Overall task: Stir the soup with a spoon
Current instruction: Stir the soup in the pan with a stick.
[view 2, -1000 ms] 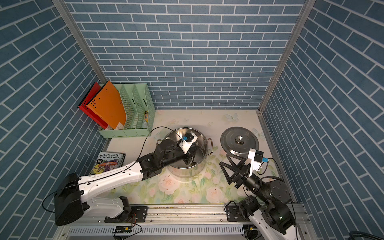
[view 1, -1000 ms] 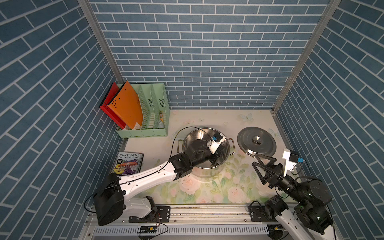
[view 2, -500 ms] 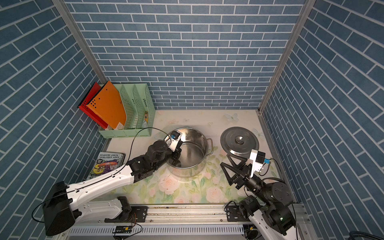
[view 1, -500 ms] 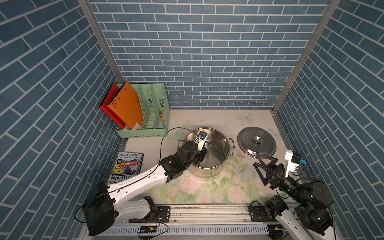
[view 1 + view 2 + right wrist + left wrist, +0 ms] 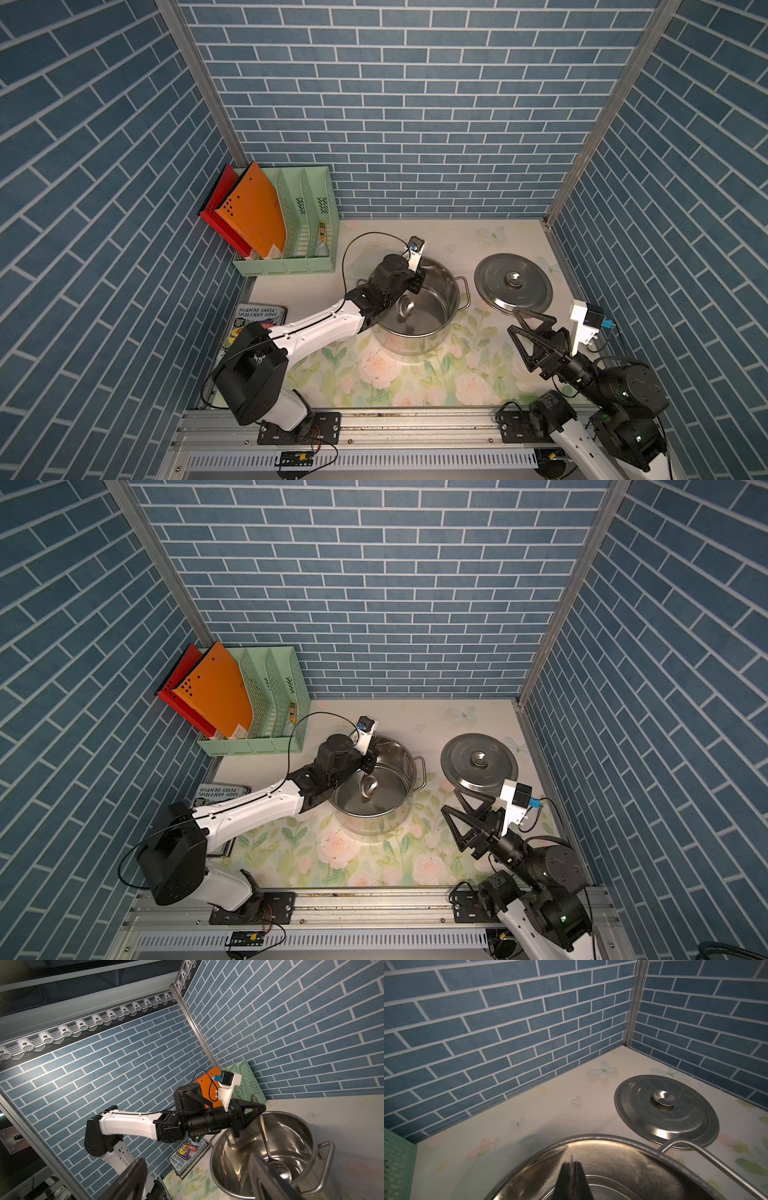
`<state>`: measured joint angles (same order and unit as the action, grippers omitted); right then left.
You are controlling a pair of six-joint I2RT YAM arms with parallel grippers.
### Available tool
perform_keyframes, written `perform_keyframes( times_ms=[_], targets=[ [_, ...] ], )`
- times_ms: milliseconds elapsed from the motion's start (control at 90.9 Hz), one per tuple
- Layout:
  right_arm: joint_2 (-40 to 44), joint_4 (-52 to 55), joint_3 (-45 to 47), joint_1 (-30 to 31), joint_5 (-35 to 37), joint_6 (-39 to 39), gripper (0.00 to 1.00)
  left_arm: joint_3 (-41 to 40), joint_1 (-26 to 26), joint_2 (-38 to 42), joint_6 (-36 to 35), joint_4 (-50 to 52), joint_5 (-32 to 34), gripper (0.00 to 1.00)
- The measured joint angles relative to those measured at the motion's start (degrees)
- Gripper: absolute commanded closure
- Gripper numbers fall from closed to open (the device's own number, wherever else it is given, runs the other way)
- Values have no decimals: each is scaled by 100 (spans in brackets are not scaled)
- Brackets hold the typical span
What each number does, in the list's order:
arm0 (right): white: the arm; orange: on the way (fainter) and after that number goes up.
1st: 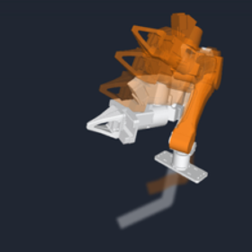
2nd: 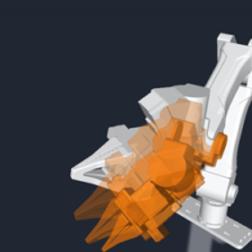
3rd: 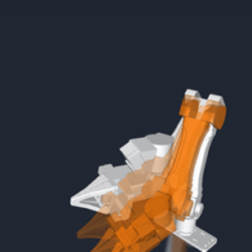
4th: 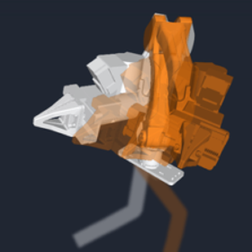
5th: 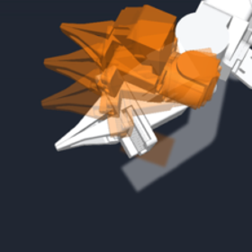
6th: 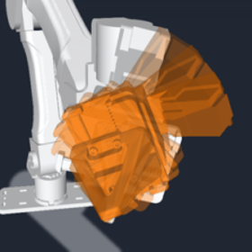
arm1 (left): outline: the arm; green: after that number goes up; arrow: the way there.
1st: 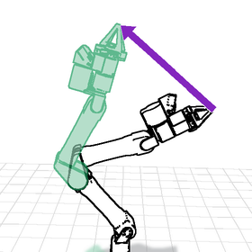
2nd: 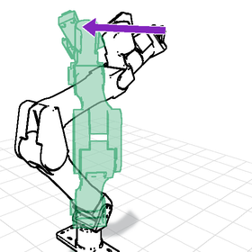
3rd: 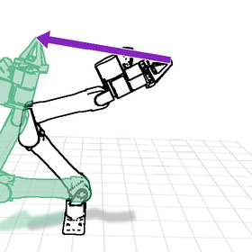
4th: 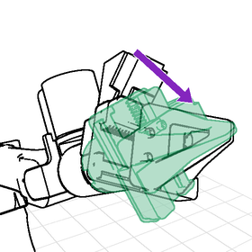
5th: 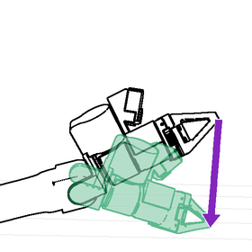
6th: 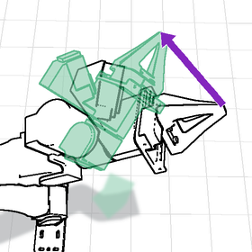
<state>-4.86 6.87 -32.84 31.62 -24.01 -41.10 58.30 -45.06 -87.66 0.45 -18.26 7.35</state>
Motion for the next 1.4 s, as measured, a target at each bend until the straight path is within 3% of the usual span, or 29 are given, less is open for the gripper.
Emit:
perform_keyframes(
  times_ms=[374,715,913,1111,1397],
  targets=[
    [0,42,-2,0,0,0,19,79,-72,-282,197,-863,-1716,100],
    [0,37,-2,0,-22,0,19,-581,-485,435,125,-964,-2072,100],
    [2,37,-2,0,-24,0,19,-1228,-562,1222,72,-706,-1869,100],
    [2,4,-2,0,-24,0,19,-1617,-566,1980,-31,-85,-1014,100],
    [2,-42,-2,0,-31,0,19,-1617,-317,2085,-22,470,173,100]
  ],
)
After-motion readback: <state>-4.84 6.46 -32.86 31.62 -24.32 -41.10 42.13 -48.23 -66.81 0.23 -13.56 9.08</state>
